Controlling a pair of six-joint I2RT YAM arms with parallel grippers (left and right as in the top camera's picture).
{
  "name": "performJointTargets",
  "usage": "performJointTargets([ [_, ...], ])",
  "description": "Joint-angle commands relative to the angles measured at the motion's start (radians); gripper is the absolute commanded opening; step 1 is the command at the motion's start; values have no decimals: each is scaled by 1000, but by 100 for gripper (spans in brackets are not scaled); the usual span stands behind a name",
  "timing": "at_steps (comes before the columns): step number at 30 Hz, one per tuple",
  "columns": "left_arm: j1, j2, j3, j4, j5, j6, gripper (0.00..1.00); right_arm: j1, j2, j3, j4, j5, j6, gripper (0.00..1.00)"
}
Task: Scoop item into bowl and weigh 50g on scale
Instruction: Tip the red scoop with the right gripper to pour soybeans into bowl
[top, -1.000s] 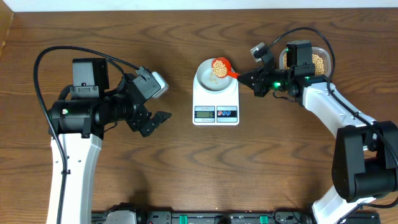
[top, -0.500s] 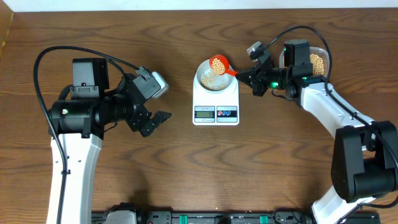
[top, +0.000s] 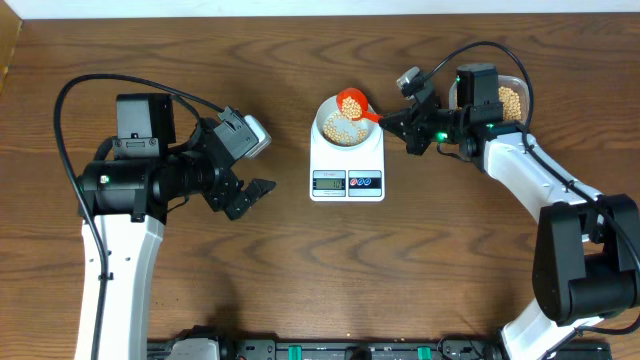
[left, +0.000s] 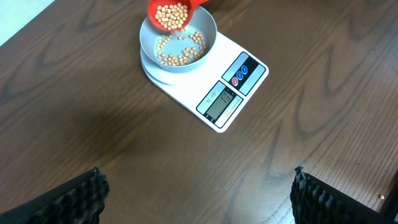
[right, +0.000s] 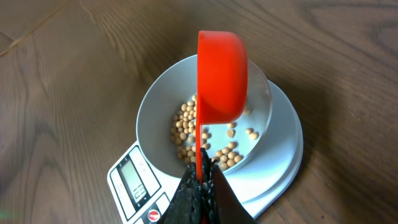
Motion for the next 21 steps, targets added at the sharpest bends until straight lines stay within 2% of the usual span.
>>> performJointTargets([
  [1,4,6,16,0,-5,-9,96,6,4,4,2,-11,-31,1],
  [21,4,6,15,0,-5,-8,96,9,4,4,20,-15,-31,1],
])
